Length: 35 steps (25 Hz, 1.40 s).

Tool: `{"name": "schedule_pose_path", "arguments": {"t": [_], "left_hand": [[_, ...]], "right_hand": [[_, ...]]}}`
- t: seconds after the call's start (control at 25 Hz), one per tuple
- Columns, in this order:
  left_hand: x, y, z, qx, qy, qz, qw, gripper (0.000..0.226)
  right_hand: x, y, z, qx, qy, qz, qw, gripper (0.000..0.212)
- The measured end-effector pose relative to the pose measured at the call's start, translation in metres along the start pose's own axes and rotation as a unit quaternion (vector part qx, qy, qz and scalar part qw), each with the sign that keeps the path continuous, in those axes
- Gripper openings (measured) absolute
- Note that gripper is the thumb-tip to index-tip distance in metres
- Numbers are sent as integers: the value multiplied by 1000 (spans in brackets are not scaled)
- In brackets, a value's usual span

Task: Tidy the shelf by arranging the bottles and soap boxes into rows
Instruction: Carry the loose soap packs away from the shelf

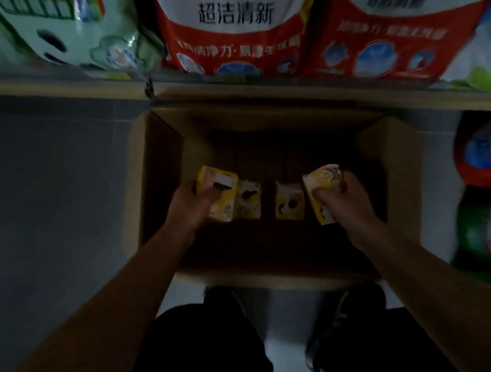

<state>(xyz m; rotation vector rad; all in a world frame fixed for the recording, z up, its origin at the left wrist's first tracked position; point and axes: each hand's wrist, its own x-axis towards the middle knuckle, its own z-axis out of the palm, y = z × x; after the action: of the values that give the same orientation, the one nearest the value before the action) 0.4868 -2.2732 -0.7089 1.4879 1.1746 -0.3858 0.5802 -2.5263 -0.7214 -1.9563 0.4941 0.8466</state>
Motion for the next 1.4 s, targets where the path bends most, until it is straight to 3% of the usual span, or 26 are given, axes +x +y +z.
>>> {"name": "schedule_pose_path", "arguments": {"t": [0.12, 0.28, 0.52, 0.64, 0.8, 0.96, 1.16, 1.32, 1.4], "left_hand": [[67, -29, 9, 48, 30, 22, 998, 54], [126, -58, 22, -4, 56, 3, 998, 56], [142, -75, 30, 59, 105, 64, 991, 50], [139, -78, 34, 84, 125, 89, 985, 50], [140, -80, 36, 127, 101, 129, 978, 54], [133, -67, 30, 165, 67, 90, 980, 57], [34, -18, -9, 122, 17, -1, 992, 38], [-130, 37, -48, -22, -46, -70, 996, 31], [-211, 62, -69, -37, -65, -88, 993, 28]], "right_hand": [[75, 17, 33, -28, 10, -10, 1000, 52], [148, 25, 74, -65, 16, -46, 997, 55], [165, 38, 92, -214, 76, -94, 969, 71], [158, 37, 88, -213, 143, -172, 951, 70], [154, 47, 84, -287, 84, -212, 931, 73], [147, 30, 77, -308, 43, -183, 933, 73], [36, -17, 44, -301, -8, -176, 937, 63], [-130, -60, -4, -274, -56, -155, 948, 51], [-214, -85, -27, -257, -86, -129, 954, 50]]}}
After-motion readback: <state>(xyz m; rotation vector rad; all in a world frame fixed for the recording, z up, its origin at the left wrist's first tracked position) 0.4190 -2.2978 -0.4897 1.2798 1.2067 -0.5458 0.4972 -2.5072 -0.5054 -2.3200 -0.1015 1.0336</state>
